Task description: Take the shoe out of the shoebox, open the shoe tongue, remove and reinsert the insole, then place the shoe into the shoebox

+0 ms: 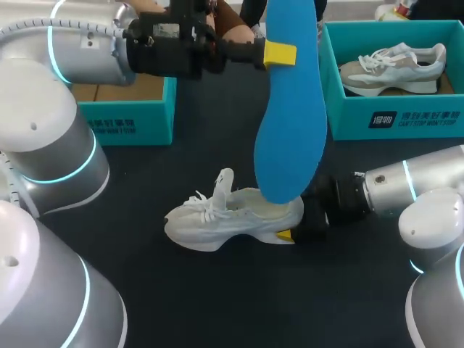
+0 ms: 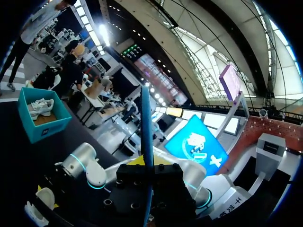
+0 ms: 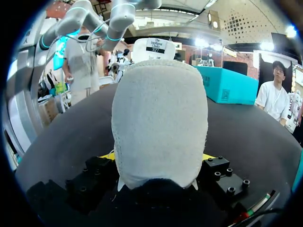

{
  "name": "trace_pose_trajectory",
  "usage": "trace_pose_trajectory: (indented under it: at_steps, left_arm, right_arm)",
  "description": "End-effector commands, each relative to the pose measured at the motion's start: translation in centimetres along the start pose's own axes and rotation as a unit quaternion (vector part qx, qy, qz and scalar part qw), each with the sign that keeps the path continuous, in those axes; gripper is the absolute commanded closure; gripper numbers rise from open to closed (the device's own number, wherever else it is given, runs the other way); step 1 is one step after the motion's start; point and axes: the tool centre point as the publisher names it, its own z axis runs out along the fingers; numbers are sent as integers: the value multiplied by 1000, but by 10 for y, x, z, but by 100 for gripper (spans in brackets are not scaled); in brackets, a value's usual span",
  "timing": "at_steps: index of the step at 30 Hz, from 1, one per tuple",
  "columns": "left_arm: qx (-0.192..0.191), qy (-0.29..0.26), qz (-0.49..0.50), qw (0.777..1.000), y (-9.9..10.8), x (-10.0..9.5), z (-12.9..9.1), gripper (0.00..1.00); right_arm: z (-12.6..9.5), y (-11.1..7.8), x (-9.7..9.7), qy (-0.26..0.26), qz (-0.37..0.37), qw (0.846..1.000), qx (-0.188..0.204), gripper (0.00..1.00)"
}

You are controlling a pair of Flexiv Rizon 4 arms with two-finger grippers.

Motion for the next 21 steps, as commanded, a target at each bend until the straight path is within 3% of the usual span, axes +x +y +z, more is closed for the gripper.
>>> trace_pose_trajectory:
  at_steps: [1, 12, 21]
  left_arm:
    - [3, -2, -15, 1000, 8, 3, 4, 100]
    - [9, 17, -50, 999, 24, -3, 10, 100]
    - [6, -1, -69, 998, 26, 0, 11, 100]
  right_arm:
    - [5, -9, -2, -1, 0, 1000, 2, 100]
    - [5, -9, -2, -1, 0, 1000, 2, 100]
    - [5, -9, -2, -1, 0, 1000, 2, 100]
